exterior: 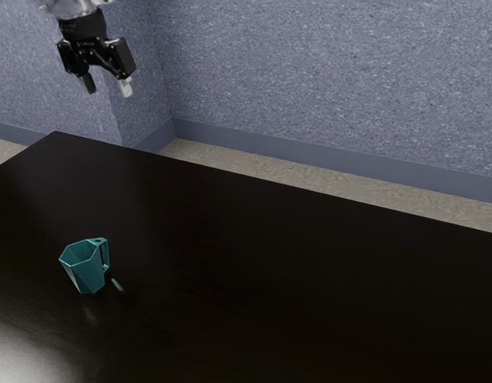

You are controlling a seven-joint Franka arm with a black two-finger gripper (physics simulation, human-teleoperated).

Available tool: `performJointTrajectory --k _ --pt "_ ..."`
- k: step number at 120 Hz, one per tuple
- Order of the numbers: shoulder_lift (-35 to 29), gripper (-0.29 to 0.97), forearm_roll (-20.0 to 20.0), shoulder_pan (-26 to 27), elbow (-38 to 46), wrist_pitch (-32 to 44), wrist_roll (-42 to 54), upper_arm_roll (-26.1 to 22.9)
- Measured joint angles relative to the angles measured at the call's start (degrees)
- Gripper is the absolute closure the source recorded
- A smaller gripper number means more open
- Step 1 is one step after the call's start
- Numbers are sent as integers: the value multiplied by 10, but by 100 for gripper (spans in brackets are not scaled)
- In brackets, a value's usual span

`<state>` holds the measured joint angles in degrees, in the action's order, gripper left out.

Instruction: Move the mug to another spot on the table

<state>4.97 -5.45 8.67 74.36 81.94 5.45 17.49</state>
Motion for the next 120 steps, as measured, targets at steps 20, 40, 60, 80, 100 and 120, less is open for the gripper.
performJointTrajectory --k 20,40,60,80,100,120 --pt "-67 2 23 26 120 30 4 -1" --pt "-104 2 43 -52 260 100 7 -33" --pt "-24 2 49 -89 309 194 9 -36" --pt "22 2 47 -97 338 250 9 -38" --pt "23 2 45 -92 407 303 9 -38" --pt "22 2 60 -113 446 370 22 -38"
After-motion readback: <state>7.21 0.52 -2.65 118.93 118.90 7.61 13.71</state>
